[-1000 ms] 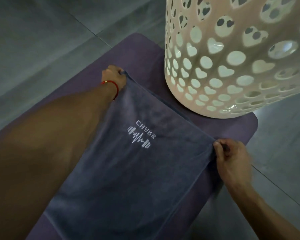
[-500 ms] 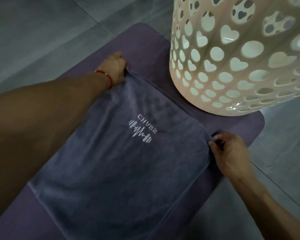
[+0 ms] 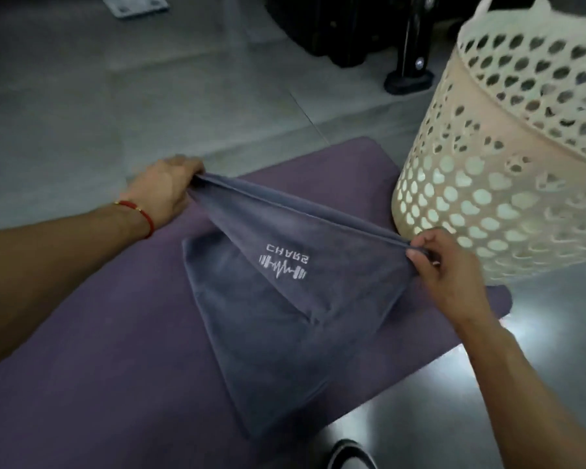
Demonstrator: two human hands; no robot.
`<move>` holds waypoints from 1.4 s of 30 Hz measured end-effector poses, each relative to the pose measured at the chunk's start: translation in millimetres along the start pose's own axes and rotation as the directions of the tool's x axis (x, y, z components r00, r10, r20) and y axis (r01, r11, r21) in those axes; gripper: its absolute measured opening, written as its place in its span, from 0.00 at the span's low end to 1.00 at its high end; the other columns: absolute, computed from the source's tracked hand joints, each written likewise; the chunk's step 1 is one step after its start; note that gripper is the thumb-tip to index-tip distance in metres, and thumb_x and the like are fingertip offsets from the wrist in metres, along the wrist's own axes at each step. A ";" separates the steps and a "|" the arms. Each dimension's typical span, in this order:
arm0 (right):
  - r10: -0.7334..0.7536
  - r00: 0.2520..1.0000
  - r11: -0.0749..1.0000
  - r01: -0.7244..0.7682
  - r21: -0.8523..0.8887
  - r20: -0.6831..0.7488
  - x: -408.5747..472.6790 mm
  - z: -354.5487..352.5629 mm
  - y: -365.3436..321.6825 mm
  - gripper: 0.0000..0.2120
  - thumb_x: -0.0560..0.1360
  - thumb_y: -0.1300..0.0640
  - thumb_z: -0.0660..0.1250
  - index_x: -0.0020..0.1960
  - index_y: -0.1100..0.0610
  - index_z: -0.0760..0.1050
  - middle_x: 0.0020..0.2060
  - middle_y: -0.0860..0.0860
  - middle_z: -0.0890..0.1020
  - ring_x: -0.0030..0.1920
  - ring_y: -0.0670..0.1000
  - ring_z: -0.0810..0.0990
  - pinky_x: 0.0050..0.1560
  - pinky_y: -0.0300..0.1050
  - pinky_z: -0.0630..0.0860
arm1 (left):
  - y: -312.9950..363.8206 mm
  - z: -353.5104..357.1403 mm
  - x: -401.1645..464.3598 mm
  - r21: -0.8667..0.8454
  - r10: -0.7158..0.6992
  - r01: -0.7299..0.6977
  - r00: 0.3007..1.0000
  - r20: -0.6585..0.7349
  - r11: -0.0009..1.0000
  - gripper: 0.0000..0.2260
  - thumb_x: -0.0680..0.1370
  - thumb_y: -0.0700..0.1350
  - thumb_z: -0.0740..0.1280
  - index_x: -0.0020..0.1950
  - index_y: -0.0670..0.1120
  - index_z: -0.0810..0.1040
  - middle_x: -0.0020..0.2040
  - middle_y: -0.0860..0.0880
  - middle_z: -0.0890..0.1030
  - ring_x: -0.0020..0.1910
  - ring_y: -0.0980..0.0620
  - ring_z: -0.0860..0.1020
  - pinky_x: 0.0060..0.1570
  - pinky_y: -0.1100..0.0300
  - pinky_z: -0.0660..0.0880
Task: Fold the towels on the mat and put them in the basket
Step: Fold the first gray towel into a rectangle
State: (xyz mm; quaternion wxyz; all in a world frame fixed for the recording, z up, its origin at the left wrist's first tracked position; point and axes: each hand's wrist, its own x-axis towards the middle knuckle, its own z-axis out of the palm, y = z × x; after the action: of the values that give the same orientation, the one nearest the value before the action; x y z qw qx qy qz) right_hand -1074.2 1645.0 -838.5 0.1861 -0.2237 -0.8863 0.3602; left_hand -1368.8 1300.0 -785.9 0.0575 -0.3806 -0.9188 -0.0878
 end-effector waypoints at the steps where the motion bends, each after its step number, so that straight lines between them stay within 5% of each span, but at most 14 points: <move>1: -0.033 0.999 0.999 0.033 0.017 0.040 5.9 -7.2 -21.3 0.08 0.78 0.59 0.69 0.49 0.46 0.74 0.43 0.38 0.81 0.42 0.47 0.82 0.46 0.52 0.81 | -8.4 -24.7 -26.6 -0.002 -0.060 0.060 0.998 -0.011 0.998 0.17 0.66 0.27 0.66 0.54 0.36 0.76 0.45 0.33 0.77 0.43 0.32 0.77 0.43 0.47 0.72; 4: -0.184 0.975 0.983 0.186 0.000 0.128 24.9 -28.6 -96.7 0.11 0.77 0.60 0.70 0.47 0.44 0.73 0.41 0.45 0.82 0.37 0.48 0.81 0.42 0.57 0.81 | -26.8 -96.8 -95.3 0.003 -0.227 0.228 0.970 -0.085 0.974 0.17 0.66 0.27 0.65 0.52 0.38 0.78 0.46 0.34 0.79 0.45 0.31 0.78 0.44 0.46 0.74; 9: -0.328 0.935 0.944 0.328 0.017 0.135 43.7 -54.7 -224.7 0.10 0.74 0.59 0.74 0.50 0.48 0.78 0.42 0.48 0.84 0.40 0.43 0.80 0.47 0.43 0.76 | -41.5 -210.5 -179.0 0.010 -0.410 0.423 0.884 -0.225 0.906 0.13 0.70 0.30 0.65 0.51 0.41 0.81 0.45 0.34 0.82 0.47 0.31 0.79 0.45 0.46 0.74; 12: -0.362 0.916 0.930 0.369 -0.007 0.171 42.7 -61.9 -279.4 0.09 0.72 0.60 0.76 0.51 0.54 0.83 0.43 0.53 0.85 0.38 0.40 0.80 0.46 0.37 0.78 | -49.2 -264.6 -216.5 0.013 -0.455 0.466 0.869 -0.195 0.885 0.14 0.69 0.30 0.65 0.49 0.44 0.82 0.44 0.37 0.82 0.47 0.34 0.79 0.45 0.48 0.75; 16: -0.319 0.907 0.937 0.345 -0.051 0.276 36.2 -65.1 -321.0 0.06 0.72 0.60 0.77 0.49 0.55 0.84 0.39 0.55 0.85 0.32 0.49 0.81 0.32 0.30 0.75 | -59.0 -302.6 -246.4 0.004 -0.506 0.507 0.862 -0.022 0.862 0.11 0.70 0.30 0.67 0.44 0.44 0.83 0.35 0.45 0.82 0.38 0.46 0.81 0.42 0.57 0.76; 18: -0.307 0.920 0.948 0.317 -0.001 0.243 33.3 -63.5 -333.1 0.05 0.72 0.59 0.77 0.47 0.53 0.84 0.38 0.55 0.85 0.30 0.48 0.80 0.30 0.30 0.75 | -66.6 -309.8 -259.6 -0.040 -0.550 0.550 0.835 0.011 0.834 0.10 0.71 0.31 0.67 0.43 0.44 0.84 0.33 0.46 0.84 0.35 0.51 0.82 0.44 0.58 0.78; 22: -0.282 0.919 0.956 0.294 -0.003 0.274 32.4 -49.9 -345.1 0.04 0.71 0.56 0.78 0.45 0.50 0.85 0.34 0.47 0.84 0.35 0.41 0.79 0.43 0.35 0.74 | -75.8 -311.9 -275.0 -0.069 -0.613 0.617 0.787 0.073 0.784 0.12 0.71 0.32 0.68 0.38 0.50 0.82 0.31 0.53 0.84 0.40 0.52 0.83 0.45 0.60 0.77; 27: -0.219 0.920 0.969 0.167 0.181 0.324 38.8 -29.8 -341.7 0.08 0.78 0.57 0.70 0.49 0.63 0.81 0.28 0.57 0.76 0.21 0.43 0.72 0.22 0.35 0.70 | -96.6 -287.4 -282.8 -0.329 -0.669 0.675 0.728 0.151 0.660 0.08 0.73 0.29 0.64 0.42 0.39 0.81 0.34 0.41 0.82 0.36 0.45 0.79 0.43 0.54 0.78; 30: -0.174 0.933 0.963 0.094 0.252 0.315 44.8 -15.8 -335.0 0.07 0.79 0.59 0.69 0.50 0.64 0.81 0.31 0.58 0.76 0.22 0.43 0.73 0.22 0.35 0.71 | -100.2 -269.2 -279.8 -0.455 -0.670 0.672 0.716 0.196 0.585 0.08 0.78 0.30 0.60 0.42 0.34 0.76 0.34 0.42 0.74 0.33 0.47 0.72 0.32 0.61 0.72; 33: -0.138 0.936 0.957 0.041 0.287 0.324 56.5 5.8 -327.0 0.06 0.80 0.62 0.68 0.51 0.64 0.81 0.32 0.58 0.77 0.22 0.43 0.75 0.24 0.35 0.73 | -112.4 -253.3 -270.7 -0.444 -0.661 0.679 0.716 0.224 0.585 0.12 0.81 0.36 0.61 0.38 0.40 0.76 0.33 0.44 0.74 0.33 0.49 0.71 0.35 0.59 0.71; 38: -0.105 0.962 0.940 0.014 0.340 0.251 82.2 59.2 -319.5 0.04 0.81 0.64 0.65 0.52 0.63 0.78 0.33 0.58 0.79 0.23 0.44 0.79 0.28 0.37 0.80 | -131.9 -227.9 -234.8 -0.238 -0.752 0.731 0.659 0.005 0.639 0.09 0.78 0.38 0.63 0.39 0.42 0.78 0.40 0.40 0.83 0.43 0.41 0.80 0.48 0.55 0.76; 42: -0.107 0.977 0.904 0.018 0.428 0.185 104.2 75.8 -323.9 0.05 0.82 0.63 0.63 0.51 0.61 0.78 0.37 0.56 0.80 0.29 0.46 0.83 0.37 0.39 0.83 | -146.8 -222.9 -198.3 -0.311 -0.789 0.726 0.580 -0.202 0.613 0.10 0.76 0.38 0.63 0.51 0.40 0.83 0.51 0.36 0.83 0.53 0.36 0.80 0.56 0.52 0.77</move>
State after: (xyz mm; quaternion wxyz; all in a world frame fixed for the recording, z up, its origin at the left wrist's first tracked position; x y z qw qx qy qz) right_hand -1283.0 1450.8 -638.0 0.1499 -0.1110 -0.8081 0.5588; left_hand -1324.8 1015.6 -619.3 0.1248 0.0662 -0.9570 -0.2535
